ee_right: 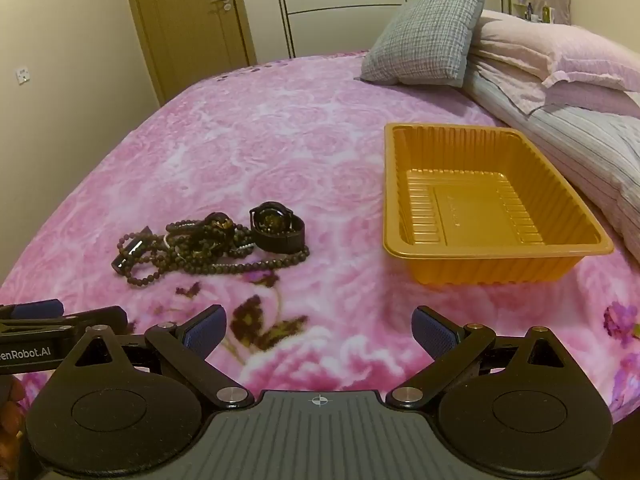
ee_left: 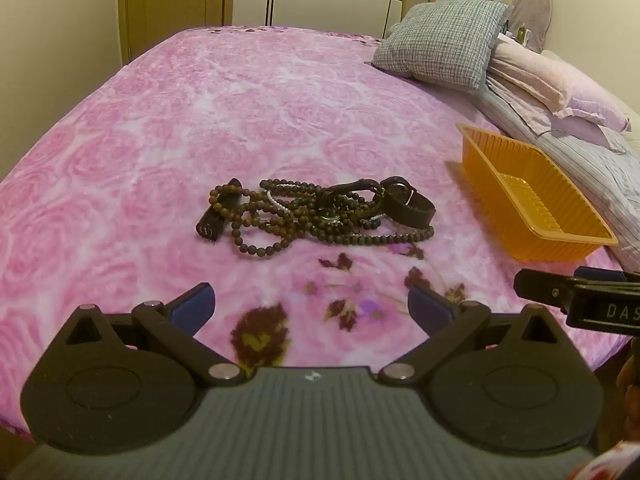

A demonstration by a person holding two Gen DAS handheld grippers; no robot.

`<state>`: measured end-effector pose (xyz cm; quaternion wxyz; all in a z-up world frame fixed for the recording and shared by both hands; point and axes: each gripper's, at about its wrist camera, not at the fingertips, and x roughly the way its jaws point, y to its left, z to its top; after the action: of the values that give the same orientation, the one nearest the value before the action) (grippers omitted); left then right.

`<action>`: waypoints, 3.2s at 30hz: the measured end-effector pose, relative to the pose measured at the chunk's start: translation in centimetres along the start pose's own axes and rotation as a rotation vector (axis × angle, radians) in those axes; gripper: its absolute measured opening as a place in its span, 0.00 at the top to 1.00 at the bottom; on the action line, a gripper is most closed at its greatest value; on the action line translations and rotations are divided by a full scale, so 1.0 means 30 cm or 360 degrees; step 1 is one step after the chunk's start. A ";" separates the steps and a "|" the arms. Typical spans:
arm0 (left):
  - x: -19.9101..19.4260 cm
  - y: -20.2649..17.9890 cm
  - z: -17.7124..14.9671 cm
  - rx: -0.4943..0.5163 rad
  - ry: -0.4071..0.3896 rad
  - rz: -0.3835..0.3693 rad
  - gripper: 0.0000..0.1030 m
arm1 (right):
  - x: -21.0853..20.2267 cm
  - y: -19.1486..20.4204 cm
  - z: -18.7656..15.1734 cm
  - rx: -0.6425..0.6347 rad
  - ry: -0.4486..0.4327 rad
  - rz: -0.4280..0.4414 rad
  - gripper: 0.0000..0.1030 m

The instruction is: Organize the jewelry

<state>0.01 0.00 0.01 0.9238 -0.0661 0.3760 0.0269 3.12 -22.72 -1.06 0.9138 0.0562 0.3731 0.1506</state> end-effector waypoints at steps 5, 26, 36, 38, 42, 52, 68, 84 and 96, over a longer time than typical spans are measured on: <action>0.000 0.000 0.001 -0.0001 0.0000 0.0001 0.01 | 0.000 -0.001 0.000 -0.0001 -0.0001 0.0001 0.04; -0.003 -0.009 0.003 -0.0001 0.0001 0.0000 0.01 | 0.001 -0.011 -0.007 0.0014 0.0007 -0.0005 0.04; -0.004 -0.012 0.004 0.0003 -0.0001 0.0004 0.01 | 0.001 -0.012 -0.006 0.0017 0.0009 -0.0006 0.04; -0.003 -0.010 0.003 0.0003 0.0001 0.0004 0.01 | 0.001 -0.012 -0.006 0.0017 0.0008 -0.0007 0.04; -0.004 -0.012 0.004 0.0003 0.0002 0.0005 0.01 | 0.001 -0.012 -0.005 0.0017 0.0008 -0.0007 0.04; 0.013 -0.021 -0.005 -0.0006 0.0014 -0.0012 0.01 | 0.004 -0.020 -0.007 0.0024 0.0012 -0.0008 0.04; 0.114 0.033 0.027 -0.0352 0.0086 -0.0263 0.01 | -0.100 -0.418 0.007 0.0476 -0.0604 -0.0239 0.05; 0.199 0.003 0.040 -0.0316 0.0031 -0.0280 0.01 | 0.137 -0.862 0.050 0.0983 -0.0607 -0.0190 0.48; 0.212 -0.002 0.024 -0.0329 0.0043 -0.0276 0.02 | 0.158 -0.850 0.066 0.1053 -0.0587 -0.0197 0.86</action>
<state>5.08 0.03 -3.92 0.9059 -0.1936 0.3764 -0.0152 13.67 -45.37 -8.28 0.9054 0.3517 0.2335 -0.0460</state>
